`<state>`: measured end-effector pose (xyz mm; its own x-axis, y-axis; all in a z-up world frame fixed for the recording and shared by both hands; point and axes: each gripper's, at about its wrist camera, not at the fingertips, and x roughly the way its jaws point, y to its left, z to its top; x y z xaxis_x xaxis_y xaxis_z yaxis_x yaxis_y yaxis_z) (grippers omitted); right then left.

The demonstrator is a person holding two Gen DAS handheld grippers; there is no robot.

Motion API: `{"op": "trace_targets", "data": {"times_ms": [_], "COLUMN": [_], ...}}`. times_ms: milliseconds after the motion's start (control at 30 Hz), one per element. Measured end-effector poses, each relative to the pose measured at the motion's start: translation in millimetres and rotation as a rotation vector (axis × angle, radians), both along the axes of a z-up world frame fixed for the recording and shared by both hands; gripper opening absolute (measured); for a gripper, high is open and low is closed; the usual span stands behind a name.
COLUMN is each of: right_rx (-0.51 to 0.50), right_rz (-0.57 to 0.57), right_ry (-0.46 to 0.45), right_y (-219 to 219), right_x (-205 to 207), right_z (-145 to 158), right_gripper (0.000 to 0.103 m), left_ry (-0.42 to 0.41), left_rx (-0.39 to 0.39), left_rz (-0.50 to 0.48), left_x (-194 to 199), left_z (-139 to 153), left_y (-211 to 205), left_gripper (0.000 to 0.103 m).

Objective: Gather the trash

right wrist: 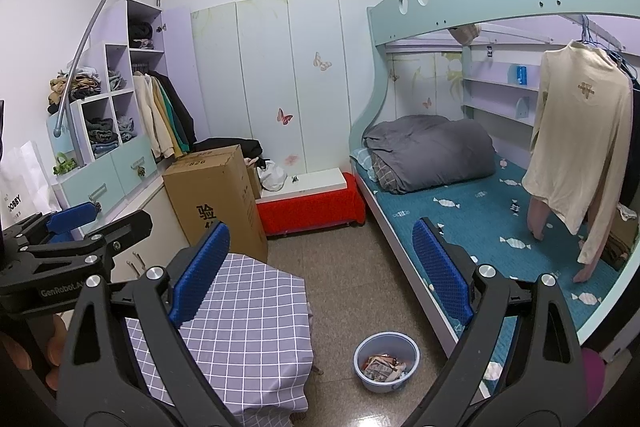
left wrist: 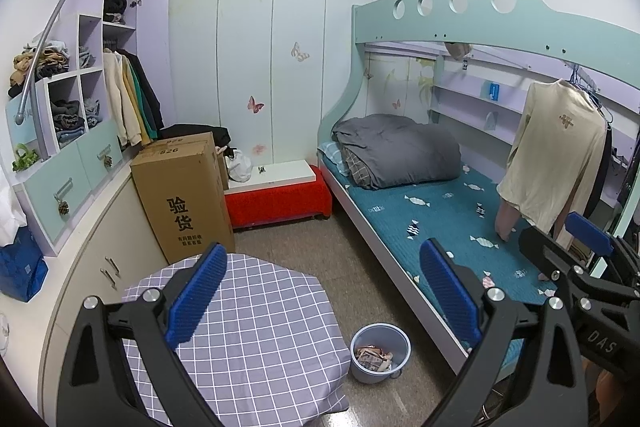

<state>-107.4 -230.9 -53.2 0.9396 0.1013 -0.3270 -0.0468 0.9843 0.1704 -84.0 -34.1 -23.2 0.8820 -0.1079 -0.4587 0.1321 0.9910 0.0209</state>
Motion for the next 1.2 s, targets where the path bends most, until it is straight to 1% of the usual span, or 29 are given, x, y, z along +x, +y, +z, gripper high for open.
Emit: {"op": "trace_targets", "data": {"times_ms": [333,600,800,933,1200], "right_rx": [-0.003,0.002,0.017,0.01,0.001], "right_rz": [0.01,0.053,0.083,0.104,0.141], "right_ry": [0.017,0.04,0.057,0.075,0.104], "right_y": [0,-10,-30,-44,-68], "right_x": [10,36,65,83,108], "right_z": [-5,-15,-21,-26,-33], "right_gripper": [0.091,0.091,0.091,0.091,0.091], "left_ry": [0.021,0.052,0.071,0.09,0.114], "left_rx": [0.0,0.006,0.02,0.011,0.006], "left_rz": [0.005,0.044,0.075,0.104,0.153], "left_x": [9,28,52,69,89], "left_z": [-4,-13,-15,-20,-29], "left_y": [0,-13,-30,-44,-64], "left_gripper": [0.095,0.095,0.095,0.095,0.095]}}
